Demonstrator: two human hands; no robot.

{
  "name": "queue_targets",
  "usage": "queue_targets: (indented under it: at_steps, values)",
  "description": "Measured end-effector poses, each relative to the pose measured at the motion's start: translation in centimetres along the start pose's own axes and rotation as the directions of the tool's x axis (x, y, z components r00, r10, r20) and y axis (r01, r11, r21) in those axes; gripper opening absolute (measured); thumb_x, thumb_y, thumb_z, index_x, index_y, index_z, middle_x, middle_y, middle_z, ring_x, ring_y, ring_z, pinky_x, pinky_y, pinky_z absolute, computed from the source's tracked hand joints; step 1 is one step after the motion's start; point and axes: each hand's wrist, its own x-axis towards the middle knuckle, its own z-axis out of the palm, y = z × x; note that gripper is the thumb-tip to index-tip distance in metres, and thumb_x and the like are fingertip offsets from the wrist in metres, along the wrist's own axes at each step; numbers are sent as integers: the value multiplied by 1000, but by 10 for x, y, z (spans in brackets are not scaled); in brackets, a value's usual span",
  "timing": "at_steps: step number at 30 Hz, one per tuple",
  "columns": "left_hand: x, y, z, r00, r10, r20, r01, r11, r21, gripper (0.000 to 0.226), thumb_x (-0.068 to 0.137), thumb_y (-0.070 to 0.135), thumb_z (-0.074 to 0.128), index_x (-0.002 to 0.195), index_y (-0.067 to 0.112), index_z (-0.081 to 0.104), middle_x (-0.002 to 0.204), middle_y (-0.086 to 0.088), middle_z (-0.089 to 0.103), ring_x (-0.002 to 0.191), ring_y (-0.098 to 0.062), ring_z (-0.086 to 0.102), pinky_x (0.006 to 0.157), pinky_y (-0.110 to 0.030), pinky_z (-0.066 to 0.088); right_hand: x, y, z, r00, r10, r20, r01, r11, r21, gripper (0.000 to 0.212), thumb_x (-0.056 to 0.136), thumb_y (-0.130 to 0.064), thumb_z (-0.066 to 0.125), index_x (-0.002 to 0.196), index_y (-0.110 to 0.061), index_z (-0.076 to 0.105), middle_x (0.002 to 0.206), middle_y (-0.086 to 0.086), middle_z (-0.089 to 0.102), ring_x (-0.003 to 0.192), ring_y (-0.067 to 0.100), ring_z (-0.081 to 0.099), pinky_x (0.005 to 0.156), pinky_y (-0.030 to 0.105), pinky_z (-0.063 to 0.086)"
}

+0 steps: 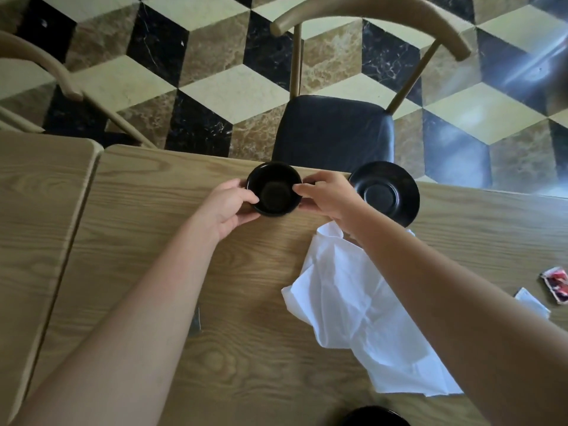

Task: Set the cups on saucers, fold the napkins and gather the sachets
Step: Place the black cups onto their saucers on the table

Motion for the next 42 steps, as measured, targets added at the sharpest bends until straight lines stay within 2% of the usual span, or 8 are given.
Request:
queue_targets:
  at_steps: [3,8,12,15,20,30,38,42]
  values:
    - [-7,9,41,997,66,50,-69,996,55,35,83,-8,57,110,11,69,109,-10,70,106,-23,66,78,-40,62,-11,2,-41,997,-33,-68,31,999,-37,10,85,-17,74,83,-7,74,94,21,76,80,22,78,79,38,64]
    - [-11,22,126,983,163,83,-173,975,137,27,82,-3,61,99,15,71,104,-9,72,97,-26,71,78,-46,63,-22,4,-120,982,-7,-189,31,992,124,35,85,-13,74,102,15,63,84,17,77,77,23,78,68,30,63]
    - [-10,17,175,983,143,112,-165,962,219,31,87,-5,63,113,12,66,111,-14,70,94,-33,73,76,-49,63,-24,15,-162,970,-4,-244,39,990,139,41,85,-11,74,111,19,60,95,23,74,83,27,78,68,29,62]
    - [-9,12,195,988,107,114,-132,964,231,25,86,-7,63,98,15,68,109,-16,70,93,-33,72,75,-45,64,-23,30,-180,970,23,-243,18,986,165,35,86,-10,73,108,16,64,95,24,71,80,27,75,75,34,63]
    - [-11,6,209,992,75,105,-101,956,274,26,88,-9,62,107,9,67,110,-19,70,92,-32,71,61,-32,63,-21,47,-191,975,26,-222,22,978,210,25,87,-9,74,105,9,69,95,19,72,83,26,73,80,34,62]
    - [-5,1,217,993,85,79,-106,944,313,31,86,-10,63,114,3,68,111,-18,70,102,-31,69,83,-43,62,-18,56,-194,970,50,-236,5,974,227,33,88,-10,74,111,12,66,109,25,73,96,33,75,87,40,61]
    - [-5,1,215,993,99,70,-117,930,347,33,87,-11,62,114,6,69,110,-15,70,101,-29,68,78,-35,63,-19,56,-191,959,48,-279,-3,987,161,25,84,-14,78,103,1,70,101,19,77,83,24,78,79,34,63]
    - [-6,1,215,993,112,49,-122,924,363,35,85,-12,63,116,5,68,112,-15,69,104,-30,67,81,-39,63,-20,56,-189,933,36,-357,-23,999,41,20,79,-21,82,92,-10,72,83,12,78,73,20,78,74,34,64]
